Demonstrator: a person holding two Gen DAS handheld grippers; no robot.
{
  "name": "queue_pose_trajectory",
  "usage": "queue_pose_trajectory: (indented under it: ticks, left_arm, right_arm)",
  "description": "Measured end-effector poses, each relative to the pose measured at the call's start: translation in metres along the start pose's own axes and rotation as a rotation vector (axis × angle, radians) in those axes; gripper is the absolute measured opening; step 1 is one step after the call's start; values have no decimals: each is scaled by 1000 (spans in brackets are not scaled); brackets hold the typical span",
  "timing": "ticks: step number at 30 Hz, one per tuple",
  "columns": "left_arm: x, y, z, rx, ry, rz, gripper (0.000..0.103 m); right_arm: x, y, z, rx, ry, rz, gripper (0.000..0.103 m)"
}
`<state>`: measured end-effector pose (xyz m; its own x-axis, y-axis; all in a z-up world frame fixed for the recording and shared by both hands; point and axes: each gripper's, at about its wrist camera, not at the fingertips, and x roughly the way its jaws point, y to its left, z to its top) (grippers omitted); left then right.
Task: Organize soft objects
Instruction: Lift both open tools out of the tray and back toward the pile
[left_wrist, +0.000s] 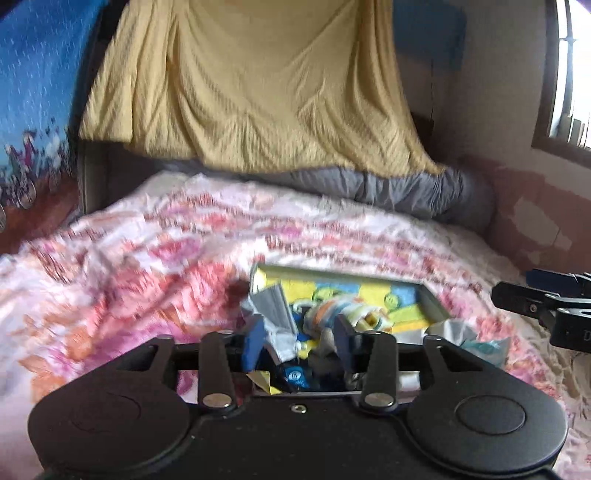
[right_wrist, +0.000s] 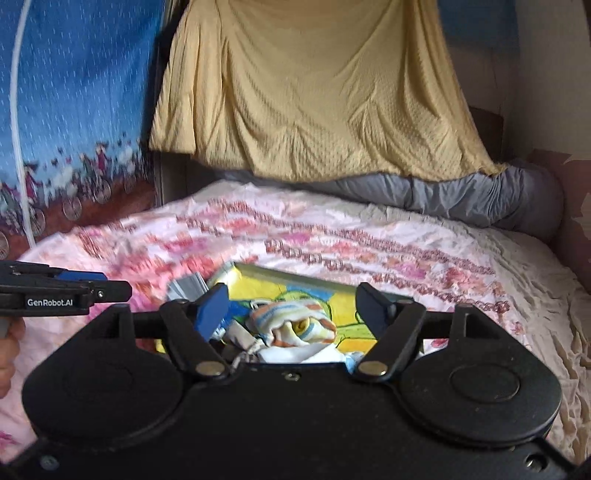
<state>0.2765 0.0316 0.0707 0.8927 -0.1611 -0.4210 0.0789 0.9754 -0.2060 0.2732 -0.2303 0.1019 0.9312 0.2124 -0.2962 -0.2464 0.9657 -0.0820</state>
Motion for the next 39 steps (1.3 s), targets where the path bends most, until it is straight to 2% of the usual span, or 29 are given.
queue_pose_trajectory:
  ticks: [5,9,11,16,26,34,39]
  left_arm:
    - [-48,-10,7,16,-84,-4,66]
    - [-81,-19,6,27,-138,-22,81]
    - [-95,-24,3,40,-159,-33,85]
    - [-131,-35,-13,60,-207,-50,100]
    - [-180,-39,-53,81,-235,-44,102]
    - [-198,-37,-89,90,-214,-26,102]
    - [-197,-32,-108,92,-188,-17,102]
  right_arm:
    - [-36,-1,5,37,-54,25,87]
    - [-61,0,5,63,-88,44,95]
    - [-74,0,3,80,-98,56,100]
    - [-92,2,-5,96,-119,65,102]
    - [-126,9,-27,121,-118,24,103]
    - [-136,19,-55,163,-95,3,103]
    - [-137,27,-63,142,-91,-45,103]
